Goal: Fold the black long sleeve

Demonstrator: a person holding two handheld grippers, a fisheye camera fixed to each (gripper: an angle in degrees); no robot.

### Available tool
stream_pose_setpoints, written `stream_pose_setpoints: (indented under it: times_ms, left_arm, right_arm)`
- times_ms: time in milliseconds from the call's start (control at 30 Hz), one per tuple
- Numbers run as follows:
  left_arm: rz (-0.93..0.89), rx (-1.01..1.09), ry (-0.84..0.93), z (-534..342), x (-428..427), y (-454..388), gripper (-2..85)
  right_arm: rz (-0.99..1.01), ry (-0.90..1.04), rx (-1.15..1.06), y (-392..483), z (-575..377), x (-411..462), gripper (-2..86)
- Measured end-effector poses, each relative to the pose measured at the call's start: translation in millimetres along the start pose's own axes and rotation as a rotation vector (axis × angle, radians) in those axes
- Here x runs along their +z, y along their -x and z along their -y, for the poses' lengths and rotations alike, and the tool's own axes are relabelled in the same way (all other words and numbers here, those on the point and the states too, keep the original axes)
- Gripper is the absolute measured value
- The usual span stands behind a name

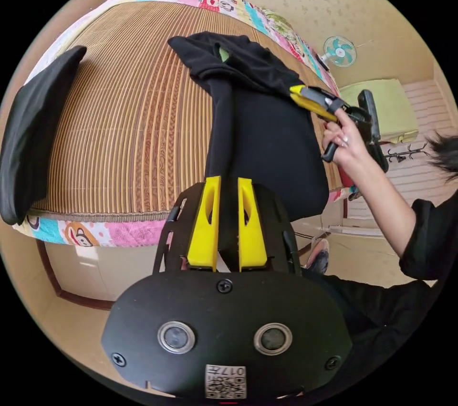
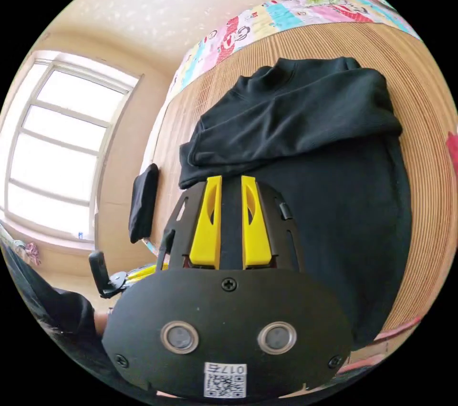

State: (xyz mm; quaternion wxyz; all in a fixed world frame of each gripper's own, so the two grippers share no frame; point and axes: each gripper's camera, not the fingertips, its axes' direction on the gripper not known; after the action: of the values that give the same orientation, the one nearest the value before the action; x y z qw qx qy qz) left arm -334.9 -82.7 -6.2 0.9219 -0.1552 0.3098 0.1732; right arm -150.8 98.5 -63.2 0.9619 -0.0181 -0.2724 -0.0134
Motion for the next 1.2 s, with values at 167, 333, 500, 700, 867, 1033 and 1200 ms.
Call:
stream_pose_setpoints:
  times_ms: [167,333,500,700,867,1033,1200]
  left_arm:
    - [0.147,0.013,0.087,50.0,53.1,1.2,0.4]
    - [0.039,-0.123,0.037,139.4,66.0,23.9,-0.7]
    - [0.053,-0.047,-0.114,204.1,28.5,38.9,1.9]
    - [0.020,0.052,-0.093,143.4,-9.9,70.2,11.5]
    - [-0.016,0.021,0.031,76.3,1.7,85.5,14.4]
    - [0.005,-0.070,0.081,42.3,22.1,87.5,13.4]
    - [-0.086,-0.218,0.191,38.5,24.8,111.8,4.7]
  right_arm:
    - [-0.393,0.069,0.076,-47.7,-53.0,-11.1,7.1]
    - [-0.386,0.089,0.142,-63.1,20.7,38.3,7.0]
    - [-0.204,0.038,0.151,-74.5,104.2,20.2,7.2]
    - [-0.202,-0.025,0.161,-127.6,51.0,-64.1,10.2]
    - [-0.220,0.112,0.212,-172.5,-23.1,-64.1,12.1]
    - [-0.101,0.126,0.264,-186.1,-45.5,-58.1,8.1]
    - [0.024,0.103,0.285,-199.9,-48.6,-85.7,4.2]
